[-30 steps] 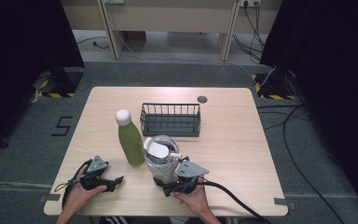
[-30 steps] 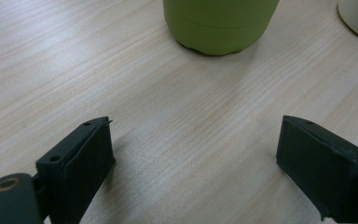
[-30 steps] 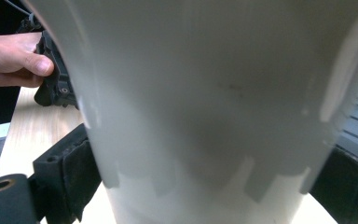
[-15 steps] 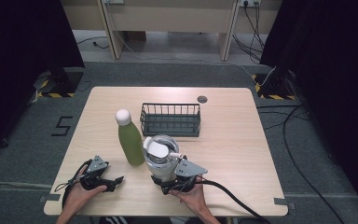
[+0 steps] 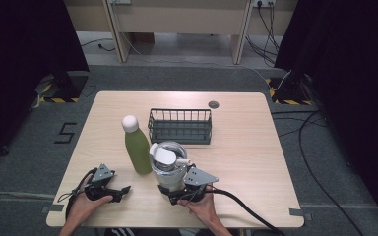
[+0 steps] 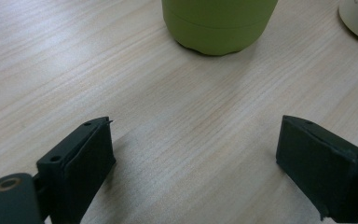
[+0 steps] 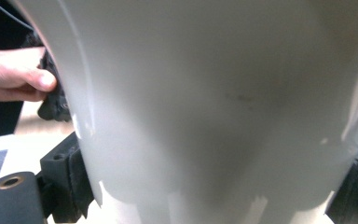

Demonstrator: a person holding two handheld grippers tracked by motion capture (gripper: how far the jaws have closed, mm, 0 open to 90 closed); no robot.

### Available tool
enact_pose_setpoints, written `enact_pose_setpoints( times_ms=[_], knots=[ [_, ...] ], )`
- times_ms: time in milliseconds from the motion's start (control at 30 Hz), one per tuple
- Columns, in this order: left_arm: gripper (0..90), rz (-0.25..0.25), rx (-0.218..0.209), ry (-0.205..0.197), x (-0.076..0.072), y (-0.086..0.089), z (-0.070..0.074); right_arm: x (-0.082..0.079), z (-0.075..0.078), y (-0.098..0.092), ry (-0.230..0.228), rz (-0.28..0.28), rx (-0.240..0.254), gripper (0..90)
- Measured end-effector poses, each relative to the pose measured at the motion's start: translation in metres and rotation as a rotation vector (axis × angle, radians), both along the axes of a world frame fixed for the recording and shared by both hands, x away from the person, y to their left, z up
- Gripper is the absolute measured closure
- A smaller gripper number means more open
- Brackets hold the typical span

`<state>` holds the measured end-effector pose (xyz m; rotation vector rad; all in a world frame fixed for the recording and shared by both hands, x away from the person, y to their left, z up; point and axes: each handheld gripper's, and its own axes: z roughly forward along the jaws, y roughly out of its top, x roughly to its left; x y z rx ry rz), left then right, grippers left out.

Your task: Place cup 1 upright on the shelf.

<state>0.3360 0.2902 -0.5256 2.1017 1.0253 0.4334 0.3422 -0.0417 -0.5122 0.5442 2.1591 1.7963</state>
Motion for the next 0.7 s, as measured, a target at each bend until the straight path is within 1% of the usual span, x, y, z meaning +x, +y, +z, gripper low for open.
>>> enact_pose_setpoints(
  times_ms=[67,100,167,200,300,333,400,433,467,500,567,600,667,700],
  knots=[
    [10.2,0.000,0.000,0.000,0.000,0.000,0.000,-0.001,0.002,-0.001,-0.019,-0.007,-0.013,10.7],
    [10.2,0.000,0.000,0.000,0.000,0.000,0.000,0.000,0.003,-0.001,-0.033,-0.007,-0.011,10.7],
    [10.2,-0.001,0.002,0.000,0.000,0.000,0.000,-0.001,0.004,-0.001,-0.027,-0.005,-0.005,10.7],
    [10.2,-0.001,0.002,0.001,0.000,0.000,0.000,0.000,0.008,-0.002,-0.026,-0.010,0.006,10.7],
    [10.2,-0.001,0.001,0.000,0.000,0.000,0.000,0.002,0.011,-0.004,-0.030,-0.022,0.001,10.7],
    [10.2,0.000,0.000,0.000,0.000,0.000,0.000,0.004,0.014,-0.006,-0.038,-0.030,0.002,10.7],
    [10.2,0.000,0.000,0.000,0.000,0.000,0.000,0.005,0.015,-0.007,-0.032,-0.034,0.004,10.7],
    [10.2,0.000,0.000,0.000,0.000,0.000,0.000,0.008,0.018,-0.010,-0.041,-0.044,0.004,10.7],
    [10.2,-0.001,0.001,0.000,0.000,0.000,0.000,0.008,0.019,-0.011,-0.035,-0.048,0.001,10.7],
    [10.2,0.000,0.000,0.000,0.000,0.000,0.000,0.010,0.020,-0.012,-0.044,-0.053,0.002,10.7],
    [10.2,0.000,0.000,0.000,0.000,0.000,0.000,0.011,0.021,-0.013,-0.041,-0.062,0.000,10.7],
    [10.2,0.000,0.000,0.000,0.000,0.000,0.000,0.014,0.023,-0.016,-0.043,-0.073,0.008,10.7],
    [10.2,0.000,0.000,0.000,0.000,0.000,0.000,0.015,0.024,-0.016,-0.036,-0.076,0.009,10.7],
    [10.2,0.000,0.000,0.000,0.000,0.000,0.000,0.018,0.025,-0.018,-0.030,-0.090,0.007,10.8]
  ],
)
